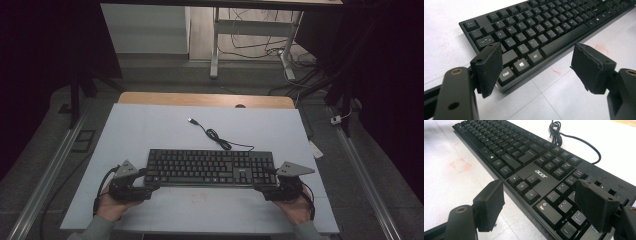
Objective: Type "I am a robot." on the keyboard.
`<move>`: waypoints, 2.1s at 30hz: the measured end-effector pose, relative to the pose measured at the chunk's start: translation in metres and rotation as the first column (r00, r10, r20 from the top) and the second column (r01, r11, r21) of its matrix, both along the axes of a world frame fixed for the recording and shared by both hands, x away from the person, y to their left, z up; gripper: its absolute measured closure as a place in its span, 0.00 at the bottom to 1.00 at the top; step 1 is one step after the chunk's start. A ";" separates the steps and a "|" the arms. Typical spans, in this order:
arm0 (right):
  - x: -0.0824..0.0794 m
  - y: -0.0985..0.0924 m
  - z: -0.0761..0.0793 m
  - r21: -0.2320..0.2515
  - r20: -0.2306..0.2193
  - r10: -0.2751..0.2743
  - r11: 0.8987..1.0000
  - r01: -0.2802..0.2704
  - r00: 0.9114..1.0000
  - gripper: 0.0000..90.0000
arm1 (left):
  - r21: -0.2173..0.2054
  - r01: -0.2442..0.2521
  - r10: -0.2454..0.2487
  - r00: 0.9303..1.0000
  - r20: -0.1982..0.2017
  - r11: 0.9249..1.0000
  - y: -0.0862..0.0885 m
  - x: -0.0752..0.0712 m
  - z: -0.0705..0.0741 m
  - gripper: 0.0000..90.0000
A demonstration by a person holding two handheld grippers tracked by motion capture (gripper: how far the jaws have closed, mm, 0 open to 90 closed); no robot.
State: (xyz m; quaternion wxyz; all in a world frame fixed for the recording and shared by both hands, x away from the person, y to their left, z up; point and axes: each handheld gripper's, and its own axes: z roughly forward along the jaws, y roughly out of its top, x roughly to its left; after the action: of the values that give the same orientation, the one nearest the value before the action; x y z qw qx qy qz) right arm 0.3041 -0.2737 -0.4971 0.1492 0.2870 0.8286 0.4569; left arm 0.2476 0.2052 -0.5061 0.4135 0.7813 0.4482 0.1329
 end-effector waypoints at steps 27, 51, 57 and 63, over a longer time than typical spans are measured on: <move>0.004 0.040 0.007 0.009 -0.005 0.064 0.998 -0.064 0.998 0.48 | 0.011 -0.005 0.005 1.000 -0.005 1.000 -0.003 0.004 -0.002 0.29; 0.013 0.093 0.006 -0.021 -0.025 0.156 0.987 -0.156 0.987 0.99 | 0.018 -0.027 0.026 1.000 0.011 0.999 0.000 0.006 -0.002 0.39; 0.018 0.104 0.006 -0.025 -0.018 0.161 0.987 -0.161 0.987 1.00 | 0.023 -0.036 0.036 0.999 0.012 0.999 -0.003 0.008 -0.002 0.47; 0.020 0.109 0.006 -0.029 -0.008 0.163 0.986 -0.163 0.987 1.00 | 0.034 -0.027 0.027 0.999 0.020 0.999 -0.006 0.009 -0.002 0.61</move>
State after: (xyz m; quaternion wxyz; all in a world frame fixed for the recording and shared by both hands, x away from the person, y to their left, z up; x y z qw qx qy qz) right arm 0.3246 -0.1643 -0.4912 0.1129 0.2173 0.8564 0.4546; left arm 0.2571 0.1991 -0.5085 0.4025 0.7808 0.4524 0.1538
